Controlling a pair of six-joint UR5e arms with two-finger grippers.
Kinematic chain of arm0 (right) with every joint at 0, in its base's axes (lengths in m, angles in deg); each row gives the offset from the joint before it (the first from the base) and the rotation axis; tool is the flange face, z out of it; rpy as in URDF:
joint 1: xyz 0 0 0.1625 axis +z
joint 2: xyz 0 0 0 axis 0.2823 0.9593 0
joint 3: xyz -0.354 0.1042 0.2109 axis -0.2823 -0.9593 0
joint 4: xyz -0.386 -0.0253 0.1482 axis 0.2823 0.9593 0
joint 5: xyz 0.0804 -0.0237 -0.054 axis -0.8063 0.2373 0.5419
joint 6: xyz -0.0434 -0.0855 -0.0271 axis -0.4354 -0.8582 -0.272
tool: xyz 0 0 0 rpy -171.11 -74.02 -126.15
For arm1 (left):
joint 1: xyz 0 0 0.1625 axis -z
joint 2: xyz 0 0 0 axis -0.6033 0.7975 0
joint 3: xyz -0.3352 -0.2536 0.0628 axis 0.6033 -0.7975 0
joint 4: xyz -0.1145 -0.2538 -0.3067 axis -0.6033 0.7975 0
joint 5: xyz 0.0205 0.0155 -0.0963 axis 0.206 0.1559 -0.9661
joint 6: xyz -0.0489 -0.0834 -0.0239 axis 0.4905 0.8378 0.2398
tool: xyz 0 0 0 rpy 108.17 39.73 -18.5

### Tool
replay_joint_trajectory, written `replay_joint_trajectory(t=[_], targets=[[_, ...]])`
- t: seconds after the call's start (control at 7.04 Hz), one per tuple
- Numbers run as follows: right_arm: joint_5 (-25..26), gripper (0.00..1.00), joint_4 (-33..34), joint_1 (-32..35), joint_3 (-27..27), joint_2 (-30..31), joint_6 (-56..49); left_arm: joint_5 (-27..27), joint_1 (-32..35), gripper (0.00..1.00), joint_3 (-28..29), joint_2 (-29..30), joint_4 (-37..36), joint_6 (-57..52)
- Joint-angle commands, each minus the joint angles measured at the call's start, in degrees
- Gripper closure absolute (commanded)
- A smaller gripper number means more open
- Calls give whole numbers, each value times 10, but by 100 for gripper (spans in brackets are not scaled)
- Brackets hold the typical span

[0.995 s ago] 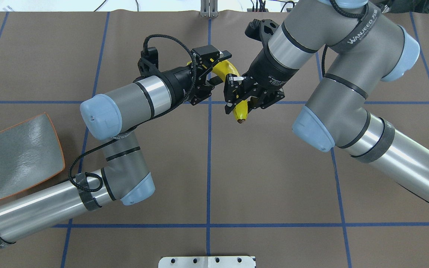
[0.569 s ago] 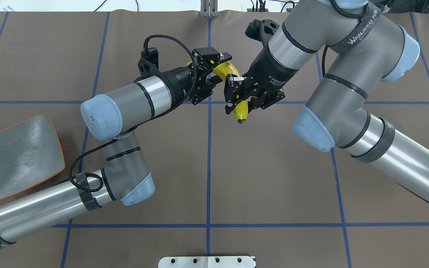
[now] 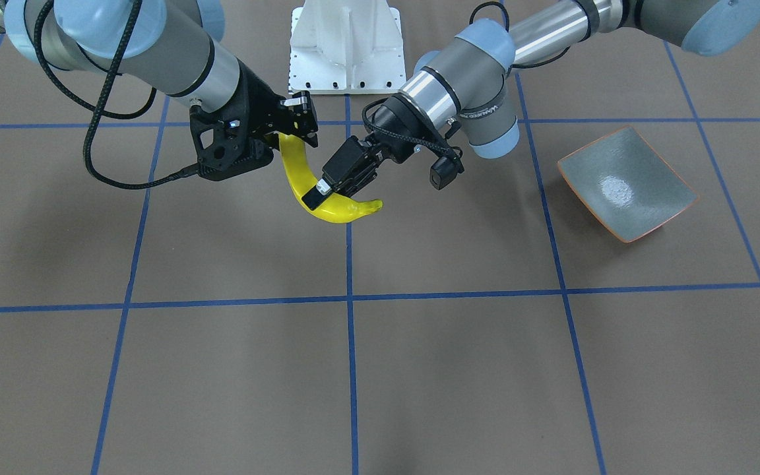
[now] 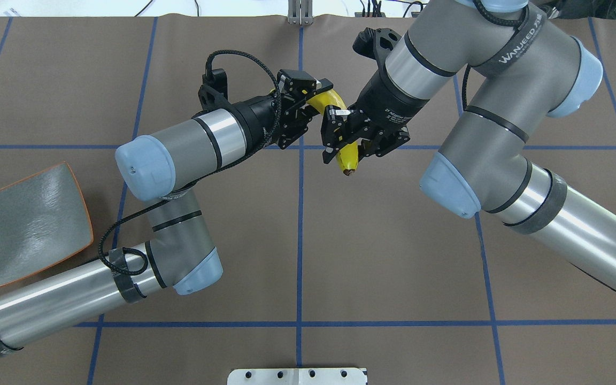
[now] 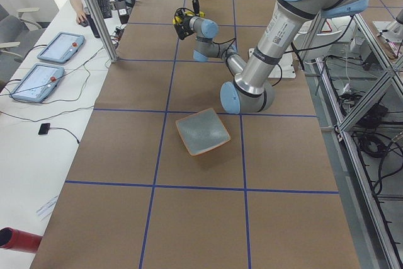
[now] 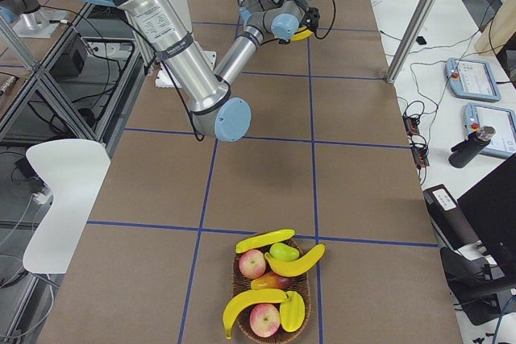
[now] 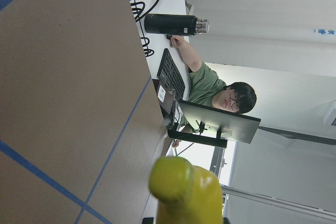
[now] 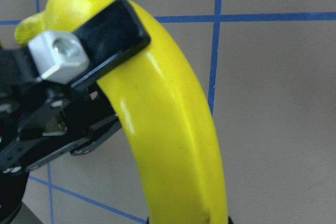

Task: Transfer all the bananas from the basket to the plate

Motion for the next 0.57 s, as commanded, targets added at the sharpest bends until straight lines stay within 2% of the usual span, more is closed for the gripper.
replay_joint_trajectory(t=[0.0,0.43], targets=[[1,0,-37,0,0,3,51,-2,1,100,0,-1,0,3],[0,0,-40,8,1,2,67,-3,1,100,15,-1,-1,3]])
